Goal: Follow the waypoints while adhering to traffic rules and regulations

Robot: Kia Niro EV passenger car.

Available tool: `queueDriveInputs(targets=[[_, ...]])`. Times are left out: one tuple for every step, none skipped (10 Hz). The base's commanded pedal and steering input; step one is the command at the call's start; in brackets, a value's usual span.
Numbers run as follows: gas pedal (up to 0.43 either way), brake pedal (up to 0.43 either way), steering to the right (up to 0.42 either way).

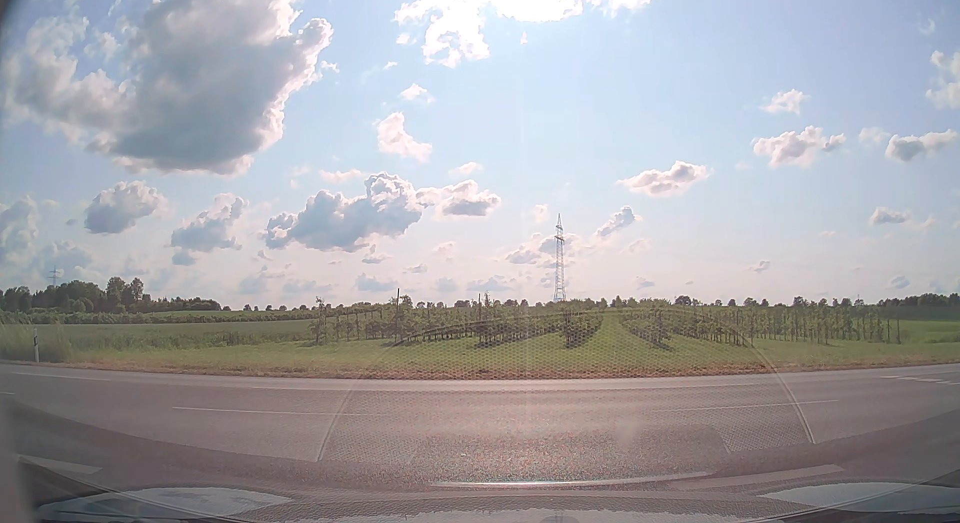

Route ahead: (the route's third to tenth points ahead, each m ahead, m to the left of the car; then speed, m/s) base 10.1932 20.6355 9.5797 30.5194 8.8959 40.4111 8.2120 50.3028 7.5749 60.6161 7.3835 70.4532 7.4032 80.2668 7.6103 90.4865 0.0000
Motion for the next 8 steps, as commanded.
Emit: queueDriveInputs(targets=[[0.0,0.396,0.0],[0.0,0.396,0.0],[0.0,0.396,0.0],[0.0,0.402,0.0],[0.0,0.396,0.0],[0.0,0.402,0.0],[0.0,0.396,0.0],[0.0,0.402,0.0]])
